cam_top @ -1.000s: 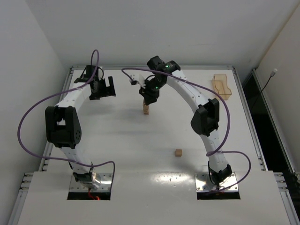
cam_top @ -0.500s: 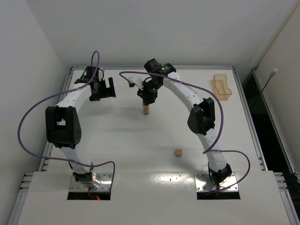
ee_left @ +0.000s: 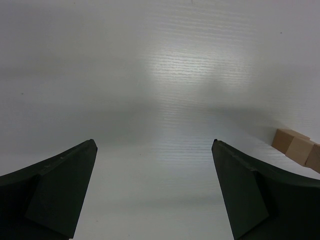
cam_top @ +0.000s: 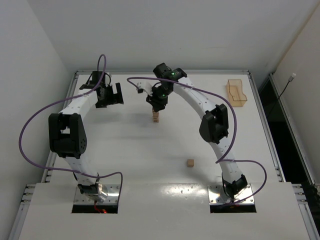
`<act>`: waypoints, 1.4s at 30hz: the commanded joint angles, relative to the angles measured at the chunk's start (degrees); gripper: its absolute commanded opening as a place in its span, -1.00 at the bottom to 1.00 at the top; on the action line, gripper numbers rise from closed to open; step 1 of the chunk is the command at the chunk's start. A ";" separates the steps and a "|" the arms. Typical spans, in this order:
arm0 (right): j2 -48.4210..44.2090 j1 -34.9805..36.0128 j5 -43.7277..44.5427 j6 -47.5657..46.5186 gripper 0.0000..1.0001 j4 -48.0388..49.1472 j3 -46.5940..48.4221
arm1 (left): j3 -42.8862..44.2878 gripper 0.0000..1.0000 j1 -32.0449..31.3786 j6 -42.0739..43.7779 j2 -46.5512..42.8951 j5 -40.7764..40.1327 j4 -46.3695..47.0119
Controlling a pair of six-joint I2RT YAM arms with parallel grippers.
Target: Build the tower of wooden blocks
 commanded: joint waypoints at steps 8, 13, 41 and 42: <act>1.88 -0.21 0.30 0.11 -0.94 1.12 2.28 | -0.03 1.00 0.44 0.44 -1.69 0.70 1.43; 1.88 -0.21 0.30 0.64 -0.92 1.12 2.28 | -0.03 1.00 0.44 0.44 -1.69 0.70 1.43; -7.51 -0.73 -3.30 2.22 0.50 2.17 1.06 | -0.03 1.00 0.44 0.44 -1.69 0.70 1.43; -9.44 -0.73 -3.30 2.22 0.50 3.82 -2.26 | -0.03 1.00 0.44 0.44 -1.69 0.70 1.43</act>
